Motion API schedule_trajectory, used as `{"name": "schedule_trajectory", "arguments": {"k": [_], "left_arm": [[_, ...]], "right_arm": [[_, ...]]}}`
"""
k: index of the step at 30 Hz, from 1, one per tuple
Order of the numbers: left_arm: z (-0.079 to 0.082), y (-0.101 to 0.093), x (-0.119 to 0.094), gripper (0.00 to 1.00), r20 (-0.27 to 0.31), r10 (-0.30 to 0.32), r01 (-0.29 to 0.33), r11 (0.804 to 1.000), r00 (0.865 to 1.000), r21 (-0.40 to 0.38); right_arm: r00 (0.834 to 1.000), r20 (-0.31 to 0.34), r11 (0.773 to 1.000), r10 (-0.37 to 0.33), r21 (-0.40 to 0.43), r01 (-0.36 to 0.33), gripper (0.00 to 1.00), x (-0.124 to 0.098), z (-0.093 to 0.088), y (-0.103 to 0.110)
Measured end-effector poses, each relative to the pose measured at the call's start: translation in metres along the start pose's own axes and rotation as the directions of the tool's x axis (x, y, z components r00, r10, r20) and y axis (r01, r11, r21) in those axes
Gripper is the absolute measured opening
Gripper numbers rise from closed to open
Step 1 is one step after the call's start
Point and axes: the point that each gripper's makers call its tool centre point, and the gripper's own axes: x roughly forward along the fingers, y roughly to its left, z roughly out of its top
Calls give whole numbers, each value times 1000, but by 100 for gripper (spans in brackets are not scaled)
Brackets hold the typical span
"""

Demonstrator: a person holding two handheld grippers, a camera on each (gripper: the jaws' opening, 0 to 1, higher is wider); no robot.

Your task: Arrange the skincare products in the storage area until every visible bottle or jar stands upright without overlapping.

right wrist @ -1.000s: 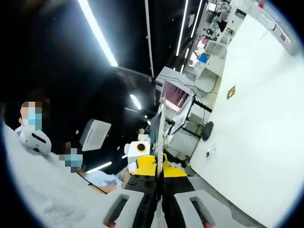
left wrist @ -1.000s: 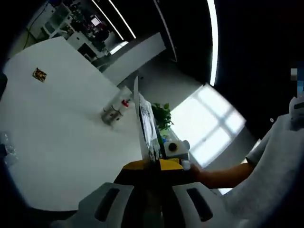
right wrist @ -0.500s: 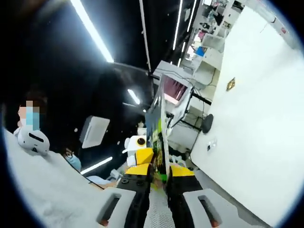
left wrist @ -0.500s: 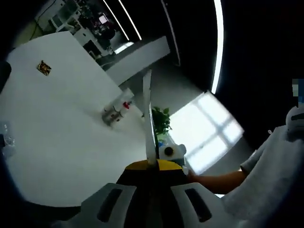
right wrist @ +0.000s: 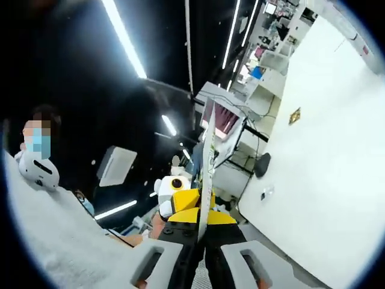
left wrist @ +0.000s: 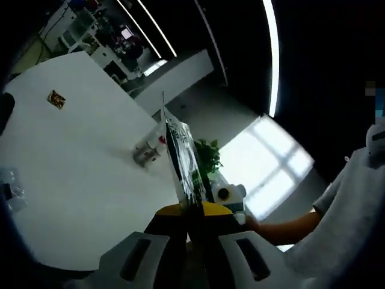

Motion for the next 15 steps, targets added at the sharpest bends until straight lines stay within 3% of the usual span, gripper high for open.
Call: {"name": "schedule_trajectory", "arguments": {"k": [2,5,11,13,15], "left_arm": [[-1,0,1,6,-3,13,-13,998,1000,64],[1,-4,2,9,4,16,-17,995,1000,94],[11,0,-4,10,21,66,-69,981,998,179],[7,16,-8,9,-10,176,-169,958,984,234],[1,27,-9,11,-48,252,-221,914,967,340]], "right_arm": [[1000,-17,997,-6,-71,5,0,-2,2,1],[1000,-23,996,-2,-89,0,0,-3,8,5],[997,70,994,-12,-106,20,0,-14,37,0],[997,77,993,-18,-112,27,0,-18,44,-3],[997,65,989,-45,-138,54,0,-20,48,-9]]}}
